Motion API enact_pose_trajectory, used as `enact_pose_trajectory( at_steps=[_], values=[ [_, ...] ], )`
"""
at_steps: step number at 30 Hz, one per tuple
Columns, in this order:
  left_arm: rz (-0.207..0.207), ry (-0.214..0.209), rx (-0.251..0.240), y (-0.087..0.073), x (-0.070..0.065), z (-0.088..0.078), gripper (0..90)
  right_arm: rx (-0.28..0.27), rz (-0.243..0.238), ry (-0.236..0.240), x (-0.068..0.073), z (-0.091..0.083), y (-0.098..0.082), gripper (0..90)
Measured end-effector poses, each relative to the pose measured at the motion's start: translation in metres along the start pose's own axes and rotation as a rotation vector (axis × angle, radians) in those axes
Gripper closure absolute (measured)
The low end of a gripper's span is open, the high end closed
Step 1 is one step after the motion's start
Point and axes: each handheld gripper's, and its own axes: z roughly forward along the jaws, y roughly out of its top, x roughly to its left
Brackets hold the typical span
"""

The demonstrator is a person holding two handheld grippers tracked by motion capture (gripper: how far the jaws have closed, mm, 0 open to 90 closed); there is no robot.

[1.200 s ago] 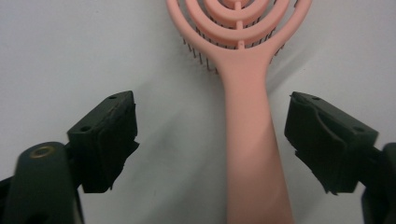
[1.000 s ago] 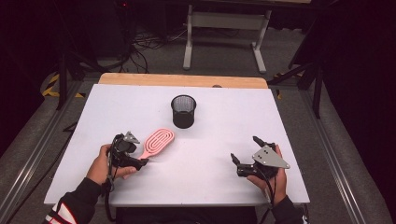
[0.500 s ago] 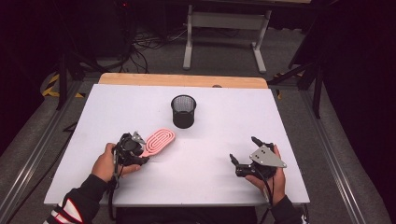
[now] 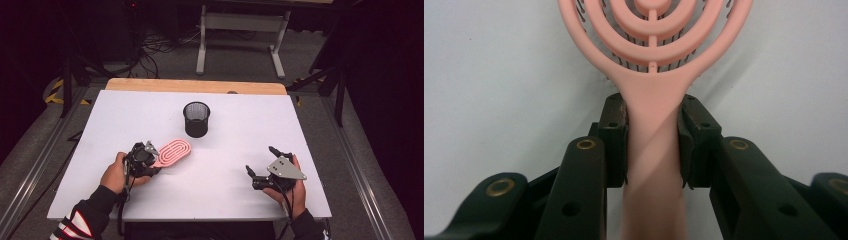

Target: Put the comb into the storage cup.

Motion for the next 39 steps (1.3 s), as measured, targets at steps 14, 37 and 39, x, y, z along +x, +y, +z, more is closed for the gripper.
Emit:
enact_pose_trajectory(
  at_steps=[14, 37, 39],
  values=[
    [0.031, 0.104, -0.148, -0.019, -0.011, -0.002, 69.6, -0.005, -0.004, 0.002, 0.000, -0.002, 0.000, 5.9],
    [0.015, 0.204, -0.438, -0.031, -0.007, -0.024, 69.7, -0.041, 0.028, 0.017, -0.001, -0.004, 0.003, 5.2],
    [0.013, 0.212, -0.456, -0.032, -0.009, -0.026, 69.7, -0.049, 0.024, 0.019, 0.001, -0.006, 0.005, 5.2]
  ],
)
